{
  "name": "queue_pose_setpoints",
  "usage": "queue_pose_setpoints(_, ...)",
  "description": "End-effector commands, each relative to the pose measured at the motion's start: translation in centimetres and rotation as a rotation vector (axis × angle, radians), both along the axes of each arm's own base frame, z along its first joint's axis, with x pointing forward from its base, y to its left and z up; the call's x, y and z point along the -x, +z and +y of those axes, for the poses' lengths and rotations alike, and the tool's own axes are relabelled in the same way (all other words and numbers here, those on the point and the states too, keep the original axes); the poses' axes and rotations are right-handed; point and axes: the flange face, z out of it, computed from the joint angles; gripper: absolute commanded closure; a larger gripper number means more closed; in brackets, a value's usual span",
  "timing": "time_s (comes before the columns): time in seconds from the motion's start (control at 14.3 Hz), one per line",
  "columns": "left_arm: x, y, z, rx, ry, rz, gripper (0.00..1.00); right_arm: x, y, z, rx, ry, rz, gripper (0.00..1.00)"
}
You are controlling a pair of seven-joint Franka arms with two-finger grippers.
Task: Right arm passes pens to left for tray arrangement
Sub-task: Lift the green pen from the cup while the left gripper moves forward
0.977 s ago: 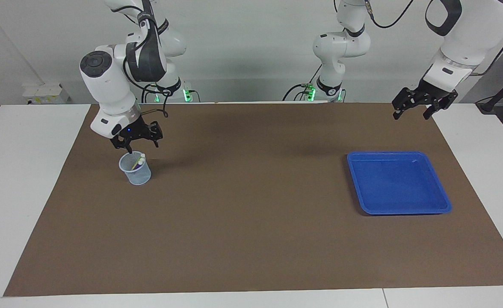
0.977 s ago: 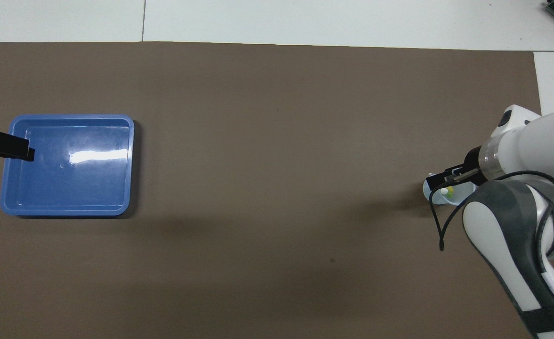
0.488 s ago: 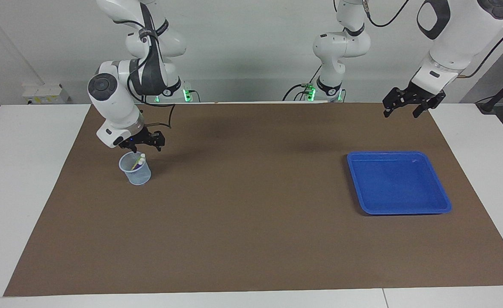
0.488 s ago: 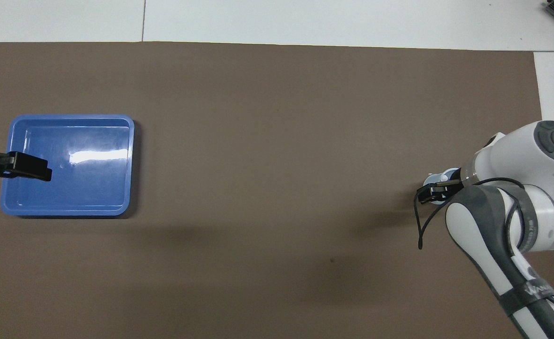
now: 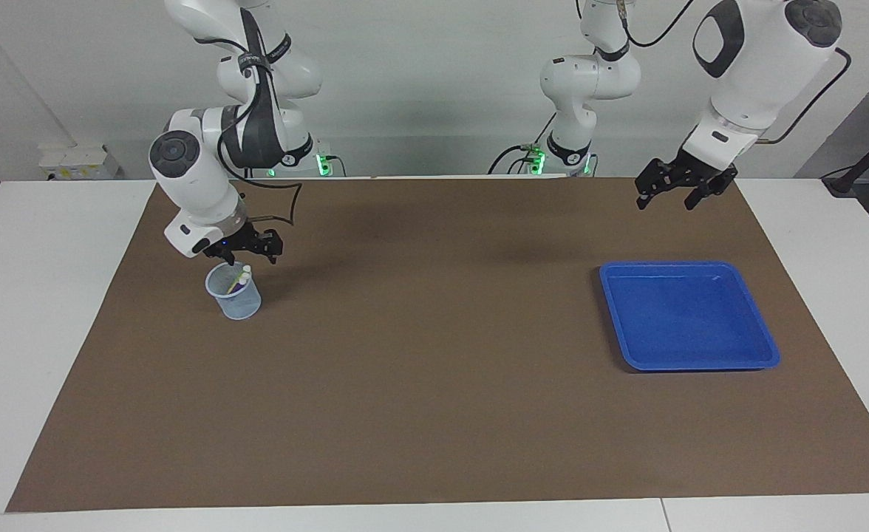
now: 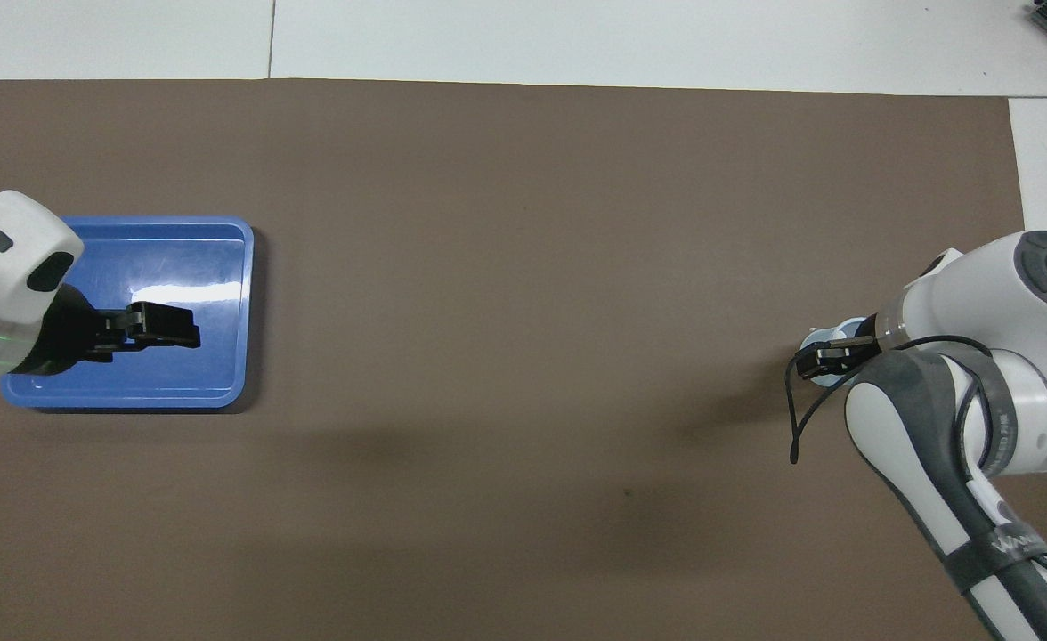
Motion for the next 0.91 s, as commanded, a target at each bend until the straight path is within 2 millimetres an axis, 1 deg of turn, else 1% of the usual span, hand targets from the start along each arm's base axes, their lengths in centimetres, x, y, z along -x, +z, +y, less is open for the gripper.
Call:
queue_pose_setpoints(0.0,2.5,-0.8,-0.4,0.083,0.111,-0.009,0.0,-0.3,-1.1,-0.3,0.011,0.015,-0.002,0.27)
queue_pose_setpoints(0.07,2.6,-1.0,-0.7,0.143,0.161,0.011,0.0,-0.3,-1.1,-0.2,0.012,0.017,-0.002,0.29)
queue_pose_setpoints(0.14,2.8,-1.1,-0.7,0.199,0.232,0.032,0.0,-0.3,-1.1,-0.3,0.013,0.025,-0.004,0.36)
queue_pose_setpoints(0.21,2.9,-1.4,-1.0,0.227,0.303,0.029,0.0,-0.4,-1.1,-0.4,0.016,0.041,-0.015,0.4)
queue_pose_setpoints(0.35,3.6,-2.4,-1.5,0.247,0.437,0.025,0.0,-0.5,-1.1,-0.5,0.017,0.054,-0.018,0.4)
queue_pose_setpoints(0.42,4.0,-2.5,-2.0,0.253,0.465,0.025,0.0,-0.4,-1.1,-0.9,0.015,0.061,-0.016,0.41)
queue_pose_setpoints(0.49,4.1,-2.8,-2.2,0.265,0.507,0.038,0.0,-0.5,-1.1,-1.2,0.014,0.069,-0.017,0.44)
queue_pose_setpoints(0.56,4.1,-2.7,-2.3,0.278,0.544,0.043,0.0,-0.4,-1.1,-1.2,0.013,0.083,-0.015,0.46)
queue_pose_setpoints(0.63,4.1,-2.6,-2.9,0.293,0.575,0.045,0.0,-0.4,-1.1,-1.8,0.019,0.09,-0.008,0.48)
queue_pose_setpoints(0.7,4.1,-2.7,-3.2,0.318,0.635,0.05,0.0,-0.3,-1.1,-2.2,0.023,0.089,-0.005,0.53)
queue_pose_setpoints(0.77,4.1,-3.2,-3.7,0.347,0.699,0.049,0.0,-0.3,-1.1,-2.3,0.022,0.092,-0.003,0.56)
queue_pose_setpoints(0.84,4.2,-3.5,-4.4,0.372,0.755,0.047,0.0,-0.3,-1.1,-2.2,0.022,0.095,-0.001,0.57)
